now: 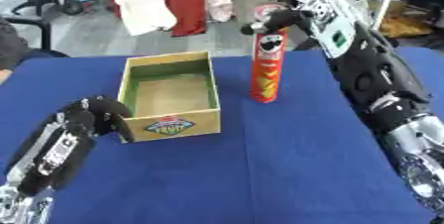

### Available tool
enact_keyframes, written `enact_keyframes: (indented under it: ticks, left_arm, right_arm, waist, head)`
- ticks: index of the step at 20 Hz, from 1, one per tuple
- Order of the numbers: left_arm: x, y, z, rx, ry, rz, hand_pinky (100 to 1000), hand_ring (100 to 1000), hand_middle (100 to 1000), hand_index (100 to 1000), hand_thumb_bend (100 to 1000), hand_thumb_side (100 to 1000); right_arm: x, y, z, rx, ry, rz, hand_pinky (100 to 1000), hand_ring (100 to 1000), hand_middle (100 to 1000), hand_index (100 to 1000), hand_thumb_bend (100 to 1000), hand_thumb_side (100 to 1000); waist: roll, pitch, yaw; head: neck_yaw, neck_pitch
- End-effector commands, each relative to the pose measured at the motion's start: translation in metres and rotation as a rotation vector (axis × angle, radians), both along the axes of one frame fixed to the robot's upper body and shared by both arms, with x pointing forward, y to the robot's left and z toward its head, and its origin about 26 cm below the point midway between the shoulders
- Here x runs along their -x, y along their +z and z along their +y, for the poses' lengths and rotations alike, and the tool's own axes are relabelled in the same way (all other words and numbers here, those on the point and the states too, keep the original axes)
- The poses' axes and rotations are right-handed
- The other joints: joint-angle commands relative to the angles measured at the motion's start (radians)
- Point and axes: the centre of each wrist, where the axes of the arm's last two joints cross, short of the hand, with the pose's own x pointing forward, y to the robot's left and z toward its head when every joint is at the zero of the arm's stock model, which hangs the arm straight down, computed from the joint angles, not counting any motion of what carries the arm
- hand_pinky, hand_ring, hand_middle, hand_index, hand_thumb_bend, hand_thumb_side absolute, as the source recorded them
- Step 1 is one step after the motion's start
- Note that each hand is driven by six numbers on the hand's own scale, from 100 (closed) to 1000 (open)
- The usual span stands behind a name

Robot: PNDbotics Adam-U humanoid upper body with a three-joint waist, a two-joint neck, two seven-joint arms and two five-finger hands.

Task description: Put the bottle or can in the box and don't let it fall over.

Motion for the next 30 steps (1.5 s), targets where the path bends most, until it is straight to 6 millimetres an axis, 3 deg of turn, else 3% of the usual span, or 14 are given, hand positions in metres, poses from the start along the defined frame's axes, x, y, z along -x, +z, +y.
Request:
enact_keyframes:
  ticks: [1, 5, 10, 11, 15, 18, 21, 24, 25, 26, 27, 28, 29, 30]
  left_arm:
    - [0.0, 0.01, 0.0, 0.003, -0.009, -0.038, 539, 517, 615, 702, 100, 651]
    - [-0.001, 0.011, 0.0, 0.004, -0.01, -0.039, 539, 517, 615, 702, 100, 653]
    - [-0.001, 0.011, 0.0, 0.005, -0.01, -0.041, 539, 517, 615, 702, 100, 653]
    - [-0.001, 0.011, 0.0, 0.005, -0.01, -0.041, 540, 517, 615, 702, 100, 655]
    - [-0.001, 0.011, 0.0, 0.005, -0.009, -0.04, 540, 518, 615, 702, 100, 656]
    - [-0.001, 0.011, 0.001, 0.005, -0.008, -0.04, 540, 518, 615, 702, 100, 656]
    - [-0.001, 0.011, 0.001, 0.005, -0.006, -0.04, 540, 518, 615, 702, 100, 656]
    - [-0.001, 0.011, 0.002, 0.005, -0.004, -0.039, 540, 518, 615, 703, 100, 656]
    - [-0.001, 0.011, 0.002, 0.005, -0.004, -0.038, 540, 518, 615, 702, 100, 656]
    - [-0.001, 0.011, 0.002, 0.004, -0.003, -0.037, 540, 518, 615, 702, 100, 656]
    - [0.0, 0.01, 0.002, 0.004, -0.002, -0.036, 540, 518, 615, 702, 100, 655]
    - [0.0, 0.01, 0.002, 0.004, -0.002, -0.035, 540, 518, 615, 702, 100, 655]
    - [0.0, 0.01, 0.003, 0.003, -0.002, -0.034, 541, 518, 615, 703, 100, 655]
    - [0.0, 0.01, 0.003, 0.003, -0.002, -0.033, 541, 519, 615, 703, 100, 655]
  right_arm:
    - [-0.001, 0.01, -0.006, -0.006, -0.018, 0.007, 984, 952, 891, 993, 708, 479]
    - [-0.001, 0.003, -0.006, -0.011, -0.019, 0.05, 939, 928, 879, 983, 694, 464]
    - [-0.001, -0.001, -0.006, -0.015, -0.014, 0.087, 818, 857, 859, 973, 631, 450]
    - [-0.001, -0.001, -0.006, -0.015, -0.012, 0.089, 736, 790, 842, 962, 550, 426]
    - [-0.001, 0.001, -0.005, -0.017, 0.003, 0.076, 574, 600, 768, 919, 347, 358]
    - [0.0, 0.005, -0.003, -0.019, 0.018, 0.04, 426, 488, 645, 829, 194, 291]
    - [0.002, 0.013, -0.001, -0.025, 0.041, -0.018, 344, 435, 560, 758, 118, 260]
    - [0.004, 0.025, 0.003, -0.025, 0.071, -0.077, 289, 396, 508, 708, 100, 247]
    - [0.005, 0.03, 0.005, -0.025, 0.084, -0.099, 256, 370, 485, 689, 100, 294]
    - [0.006, 0.035, 0.007, -0.025, 0.099, -0.119, 242, 360, 477, 679, 100, 246]
    - [0.007, 0.041, 0.01, -0.024, 0.118, -0.144, 227, 349, 468, 671, 100, 296]
    - [0.008, 0.047, 0.013, -0.024, 0.136, -0.164, 221, 345, 464, 667, 117, 402]
    - [0.01, 0.052, 0.016, -0.024, 0.156, -0.185, 215, 340, 460, 665, 100, 249]
    - [0.011, 0.058, 0.02, -0.025, 0.18, -0.204, 208, 335, 457, 662, 100, 250]
  waist:
    - [0.0, -0.007, 0.002]
    - [0.0, -0.005, 0.004]
    - [-0.001, -0.003, 0.006]
    - [-0.001, -0.002, 0.006]
    - [-0.002, -0.002, 0.006]
    - [-0.001, -0.002, 0.005]
    - [-0.001, -0.003, 0.004]
    - [-0.002, -0.005, 0.003]
    - [-0.002, -0.005, 0.003]
    - [-0.003, -0.006, 0.003]
    - [-0.003, -0.008, 0.002]
    - [-0.004, -0.009, 0.002]
    - [-0.005, -0.01, 0.001]
    - [-0.005, -0.012, 0.001]
  head:
    - [-0.006, -0.015]
    - [-0.008, -0.018]
    - [-0.011, -0.019]
    - [-0.011, -0.019]
    - [-0.011, -0.019]
    - [-0.01, -0.019]
    - [-0.011, -0.02]
    - [-0.012, -0.02]
    - [-0.012, -0.02]
    - [-0.011, -0.02]
    - [-0.012, -0.019]
    - [-0.012, -0.019]
    - [-0.012, -0.018]
    - [-0.012, -0.018]
